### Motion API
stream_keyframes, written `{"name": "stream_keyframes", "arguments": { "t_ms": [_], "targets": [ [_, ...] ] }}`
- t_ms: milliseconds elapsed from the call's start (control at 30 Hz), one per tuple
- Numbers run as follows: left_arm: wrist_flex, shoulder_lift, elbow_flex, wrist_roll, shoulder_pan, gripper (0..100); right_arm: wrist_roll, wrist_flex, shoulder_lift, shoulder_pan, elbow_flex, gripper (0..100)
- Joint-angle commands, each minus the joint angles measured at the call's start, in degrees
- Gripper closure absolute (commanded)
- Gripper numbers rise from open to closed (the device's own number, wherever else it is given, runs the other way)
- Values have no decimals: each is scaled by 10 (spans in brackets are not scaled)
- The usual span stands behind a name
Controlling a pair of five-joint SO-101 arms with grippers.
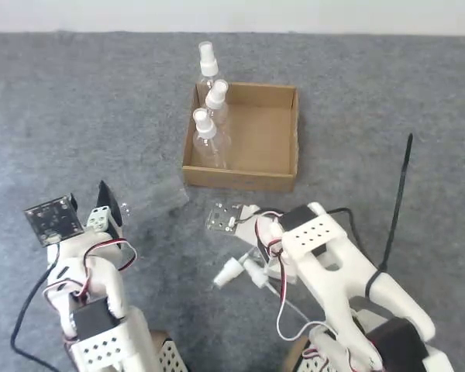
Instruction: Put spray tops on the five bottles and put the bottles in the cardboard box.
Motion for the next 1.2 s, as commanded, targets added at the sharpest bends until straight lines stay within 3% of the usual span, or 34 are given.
{"name": "stream_keyframes", "arguments": {
  "t_ms": [0, 433, 1067, 1167],
  "targets": [
    [-18, -9, -17, 0, -4, 810, -33, 2, -36, -6, -46, 940],
    [-18, -9, -17, 0, -4, 808, -120, 81, -196, -5, -77, 940],
    [-18, -9, -16, 0, -1, 808, -142, 14, -437, -5, -81, 940],
    [-18, -9, -16, 0, -1, 808, -193, 7, -455, -4, -80, 940]
  ]
}}
